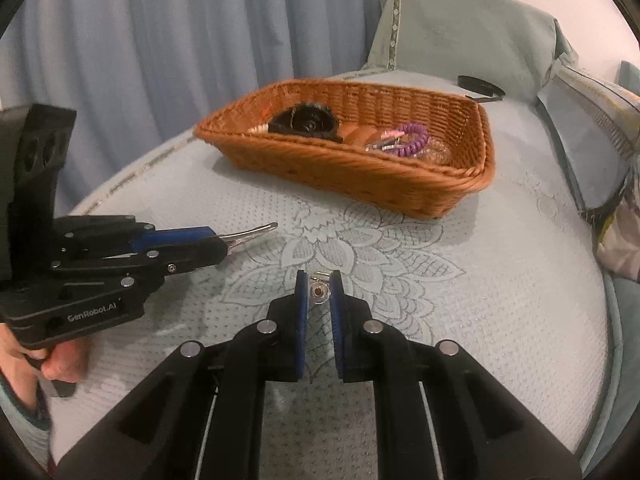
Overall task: Organize jewelry
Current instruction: 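Carry the silver clip and gold ring into the basket and open both tools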
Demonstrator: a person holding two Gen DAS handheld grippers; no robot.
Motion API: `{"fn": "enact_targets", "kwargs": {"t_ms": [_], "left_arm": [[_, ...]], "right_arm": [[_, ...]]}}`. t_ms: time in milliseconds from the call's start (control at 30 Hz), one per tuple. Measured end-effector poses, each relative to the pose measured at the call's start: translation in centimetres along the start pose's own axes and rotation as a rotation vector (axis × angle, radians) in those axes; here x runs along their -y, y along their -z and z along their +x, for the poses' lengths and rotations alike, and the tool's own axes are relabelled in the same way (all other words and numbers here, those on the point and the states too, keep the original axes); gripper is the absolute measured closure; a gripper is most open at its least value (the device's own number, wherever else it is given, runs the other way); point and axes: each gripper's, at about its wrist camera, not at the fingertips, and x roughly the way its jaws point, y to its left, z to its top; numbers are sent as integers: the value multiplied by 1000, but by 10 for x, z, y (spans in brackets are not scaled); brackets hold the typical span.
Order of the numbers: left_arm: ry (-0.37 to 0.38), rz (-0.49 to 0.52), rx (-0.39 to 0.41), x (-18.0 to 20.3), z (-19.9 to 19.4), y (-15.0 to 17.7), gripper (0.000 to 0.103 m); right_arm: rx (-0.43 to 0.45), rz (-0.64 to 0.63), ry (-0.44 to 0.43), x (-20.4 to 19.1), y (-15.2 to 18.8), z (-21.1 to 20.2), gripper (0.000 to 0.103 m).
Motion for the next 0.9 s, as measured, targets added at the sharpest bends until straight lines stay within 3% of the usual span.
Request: {"fn": "enact_targets", "kwargs": {"t_ms": [367, 533, 667, 767, 900], "left_arm": [[25, -42, 165, 9, -52, -29, 89], [-23, -82, 222, 6, -57, -52, 89], [-83, -133, 246, -16, -46, -86, 89], [-143, -135, 224, -33, -25, -105, 89], [-163, -172, 188, -56, 3, -117, 89]], "right_arm": [[121, 11, -32, 1, -38, -49, 94], [133, -15, -3, 0, -76, -47, 94], [142, 49, -8, 19, -108, -29, 94], [109, 107, 4, 35, -124, 0, 94], [53, 201, -12, 55, -144, 42, 94]]}}
